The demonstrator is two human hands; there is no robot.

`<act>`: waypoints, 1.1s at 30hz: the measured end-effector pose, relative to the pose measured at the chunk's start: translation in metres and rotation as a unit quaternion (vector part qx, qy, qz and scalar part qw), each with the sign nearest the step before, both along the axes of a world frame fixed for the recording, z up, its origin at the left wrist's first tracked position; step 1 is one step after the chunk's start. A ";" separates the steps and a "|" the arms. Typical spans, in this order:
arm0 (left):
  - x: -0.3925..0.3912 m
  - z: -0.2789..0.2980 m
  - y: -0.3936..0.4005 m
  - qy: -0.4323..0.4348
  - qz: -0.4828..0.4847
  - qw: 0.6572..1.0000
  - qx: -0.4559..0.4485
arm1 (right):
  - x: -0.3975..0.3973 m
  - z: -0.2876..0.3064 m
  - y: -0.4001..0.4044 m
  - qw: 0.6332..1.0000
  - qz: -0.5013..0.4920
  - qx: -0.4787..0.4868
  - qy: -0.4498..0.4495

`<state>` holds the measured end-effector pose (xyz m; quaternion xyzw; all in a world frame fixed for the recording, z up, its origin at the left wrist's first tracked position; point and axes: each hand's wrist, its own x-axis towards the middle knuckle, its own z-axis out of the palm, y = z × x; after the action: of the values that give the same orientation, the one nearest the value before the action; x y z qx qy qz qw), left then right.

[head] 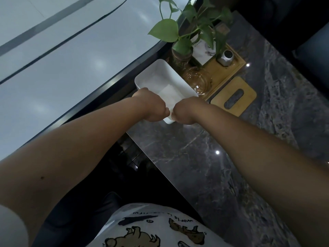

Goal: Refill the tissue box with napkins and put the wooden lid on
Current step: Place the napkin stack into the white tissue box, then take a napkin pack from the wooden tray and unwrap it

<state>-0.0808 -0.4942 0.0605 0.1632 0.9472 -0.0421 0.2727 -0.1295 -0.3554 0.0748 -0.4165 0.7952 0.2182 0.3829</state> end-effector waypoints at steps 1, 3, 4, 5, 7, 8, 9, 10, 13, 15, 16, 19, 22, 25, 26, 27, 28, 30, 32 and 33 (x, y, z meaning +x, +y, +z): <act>0.000 0.001 0.000 -0.001 0.001 1.000 0.002 | 0.000 0.000 0.001 1.000 -0.017 -0.008 0.005; 0.001 0.004 -0.002 -0.004 -0.014 1.000 0.001 | 0.001 0.001 0.004 0.997 -0.051 -0.049 0.024; 0.003 0.005 -0.003 0.001 -0.021 1.000 0.002 | 0.001 0.002 0.007 0.994 -0.072 -0.081 0.033; 0.004 0.006 -0.005 0.015 -0.023 1.000 0.006 | 0.001 0.005 0.011 0.987 -0.095 -0.120 0.041; 0.008 0.009 -0.011 0.057 -0.001 0.998 0.033 | 0.000 0.013 0.023 0.970 -0.120 -0.203 0.060; 0.011 0.011 -0.014 0.075 0.016 0.996 0.051 | 0.002 0.018 0.031 0.960 -0.120 -0.243 0.074; 0.016 0.013 -0.016 0.093 0.028 0.993 0.067 | 0.005 0.024 0.040 0.948 -0.119 -0.280 0.091; 0.021 0.016 -0.017 0.114 0.033 0.990 0.082 | 0.008 0.029 0.049 0.936 -0.121 -0.312 0.107; 0.041 0.027 -0.013 0.166 0.047 0.976 0.133 | 0.025 0.039 0.077 0.907 -0.149 -0.369 0.142; 0.053 0.033 -0.002 0.190 0.053 0.969 0.149 | 0.040 0.040 0.094 0.890 -0.171 -0.388 0.169; 0.059 0.036 0.005 0.194 0.054 0.968 0.149 | 0.049 0.039 0.100 0.878 -0.191 -0.398 0.184; 0.068 0.041 0.029 0.202 0.055 0.968 0.139 | 0.076 0.034 0.120 0.851 -0.250 -0.400 0.229; 0.070 0.042 0.058 0.209 0.034 0.969 0.130 | 0.101 0.030 0.144 0.851 -0.295 -0.362 0.240; 0.065 0.043 0.086 0.214 0.009 0.967 0.136 | 0.116 0.029 0.169 0.845 -0.328 -0.332 0.261; 0.063 0.043 0.096 0.215 0.000 0.966 0.140 | 0.120 0.029 0.177 0.842 -0.340 -0.326 0.264; 0.061 0.044 0.105 0.216 -0.010 0.966 0.143 | 0.122 0.030 0.185 0.839 -0.350 -0.319 0.268; 0.059 0.045 0.115 0.216 -0.021 0.965 0.145 | 0.125 0.030 0.193 0.836 -0.359 -0.313 0.272; 0.057 0.048 0.133 0.215 -0.046 0.964 0.147 | 0.130 0.031 0.210 0.825 -0.379 -0.306 0.286; 0.055 0.050 0.150 0.210 -0.070 0.964 0.146 | 0.137 0.031 0.227 0.814 -0.399 -0.305 0.292; 0.055 0.051 0.160 0.207 -0.079 0.964 0.145 | 0.142 0.031 0.236 0.810 -0.408 -0.304 0.292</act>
<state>-0.0254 -0.3346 0.1116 0.2633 0.9630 0.0414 0.0394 0.0122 -0.1199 0.1057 -0.0658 0.9920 -0.1002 0.0404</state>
